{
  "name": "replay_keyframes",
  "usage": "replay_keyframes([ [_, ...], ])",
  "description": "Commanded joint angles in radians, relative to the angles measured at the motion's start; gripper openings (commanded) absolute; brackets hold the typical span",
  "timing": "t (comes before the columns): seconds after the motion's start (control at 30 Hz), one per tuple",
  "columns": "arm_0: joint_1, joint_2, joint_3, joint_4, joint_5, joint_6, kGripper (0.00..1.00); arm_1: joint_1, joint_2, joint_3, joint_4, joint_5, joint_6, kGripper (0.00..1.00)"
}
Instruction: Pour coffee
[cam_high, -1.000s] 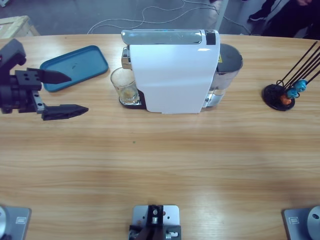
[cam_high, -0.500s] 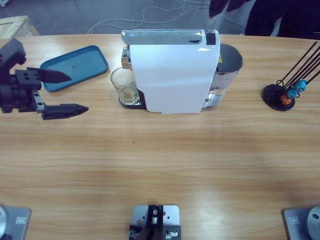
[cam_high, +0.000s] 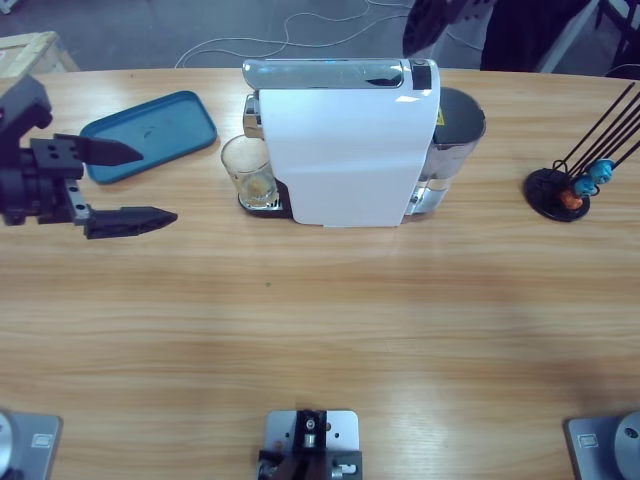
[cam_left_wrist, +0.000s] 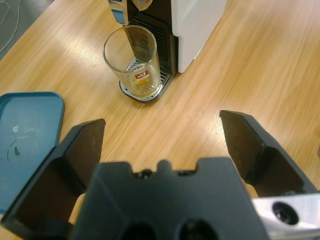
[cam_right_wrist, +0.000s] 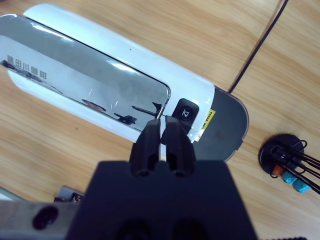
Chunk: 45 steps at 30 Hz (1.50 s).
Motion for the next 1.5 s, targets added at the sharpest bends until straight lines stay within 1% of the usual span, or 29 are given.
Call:
replay_keyframes([
  [0.03,-0.013,0.033,0.025,-0.010,0.015,-0.012,1.000,-0.011,0.055,0.002,0.011,-0.050,-0.013,0.000],
  [0.13,-0.013,0.034,0.025,-0.010,0.015,-0.012,1.000,-0.014,0.058,0.004,0.011,-0.064,-0.013,0.000],
  [0.67,-0.013,0.041,0.026,-0.010,0.016,-0.012,1.000,-0.023,0.076,0.011,0.010,-0.071,-0.018,0.000],
  [1.37,-0.013,0.063,0.025,-0.013,0.017,-0.012,1.000,-0.028,0.099,0.018,0.010,-0.066,-0.022,0.000],
  [1.5,-0.012,0.066,0.025,-0.016,0.017,-0.012,1.000,-0.027,0.098,0.058,0.009,-0.060,-0.022,0.000],
])
